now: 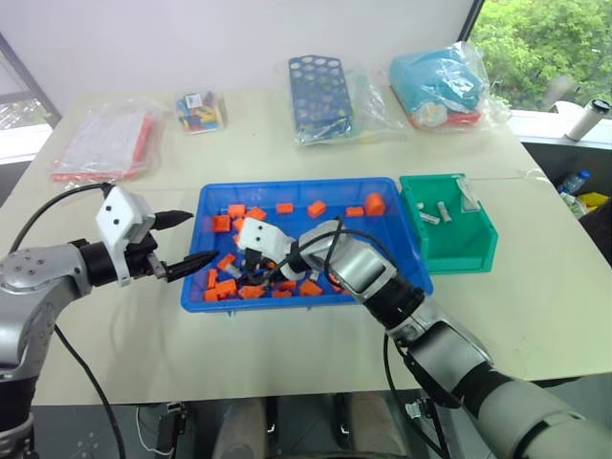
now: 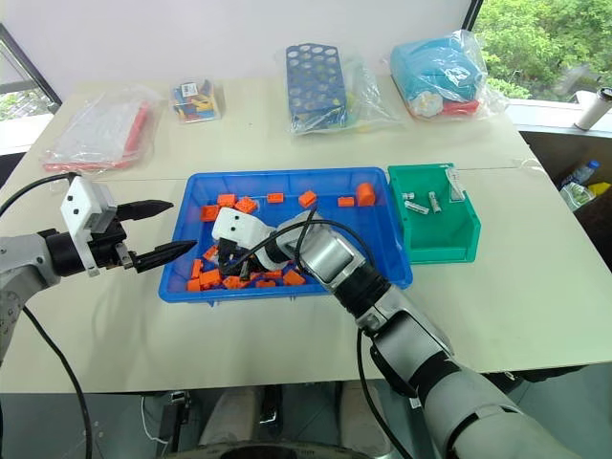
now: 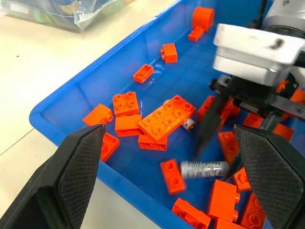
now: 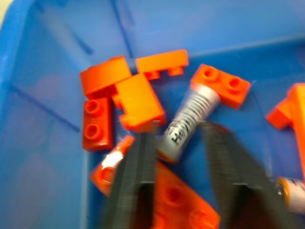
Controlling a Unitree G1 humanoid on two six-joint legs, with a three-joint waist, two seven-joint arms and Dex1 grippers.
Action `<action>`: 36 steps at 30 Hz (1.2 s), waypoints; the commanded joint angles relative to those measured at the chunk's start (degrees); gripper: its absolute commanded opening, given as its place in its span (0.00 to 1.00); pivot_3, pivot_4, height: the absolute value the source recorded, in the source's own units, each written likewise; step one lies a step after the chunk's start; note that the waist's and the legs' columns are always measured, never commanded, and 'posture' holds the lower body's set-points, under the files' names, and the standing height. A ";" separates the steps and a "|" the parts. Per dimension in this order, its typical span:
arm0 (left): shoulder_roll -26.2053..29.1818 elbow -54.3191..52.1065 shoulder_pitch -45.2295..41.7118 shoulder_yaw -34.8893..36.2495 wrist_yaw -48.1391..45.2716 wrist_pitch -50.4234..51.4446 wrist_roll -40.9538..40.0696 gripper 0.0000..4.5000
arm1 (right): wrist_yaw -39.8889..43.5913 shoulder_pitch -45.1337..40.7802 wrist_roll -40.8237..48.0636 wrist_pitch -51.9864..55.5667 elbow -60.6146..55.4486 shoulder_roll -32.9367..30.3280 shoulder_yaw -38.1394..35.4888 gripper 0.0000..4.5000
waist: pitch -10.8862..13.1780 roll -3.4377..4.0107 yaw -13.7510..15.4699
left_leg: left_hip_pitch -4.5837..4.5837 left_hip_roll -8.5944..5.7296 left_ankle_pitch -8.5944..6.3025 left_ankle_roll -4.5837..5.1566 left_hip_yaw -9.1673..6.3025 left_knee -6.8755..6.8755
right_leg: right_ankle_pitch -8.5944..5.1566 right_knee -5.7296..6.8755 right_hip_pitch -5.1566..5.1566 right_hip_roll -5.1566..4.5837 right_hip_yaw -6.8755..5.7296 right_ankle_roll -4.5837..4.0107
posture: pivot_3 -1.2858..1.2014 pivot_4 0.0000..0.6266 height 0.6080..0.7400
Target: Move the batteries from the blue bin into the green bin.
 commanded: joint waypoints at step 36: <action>3.22 -1.60 1.29 -0.29 -7.82 -0.85 -0.71 1.00 | 1.63 0.82 -4.52 -2.43 3.25 0.28 2.55 0.03 | -0.07 -0.09 0.03 | 0.02 0.00 0.02 -0.02 0.00 -0.04 | 0.00 -0.01 0.00 0.02 -0.01 -0.01 | 0.52 0.24 0.98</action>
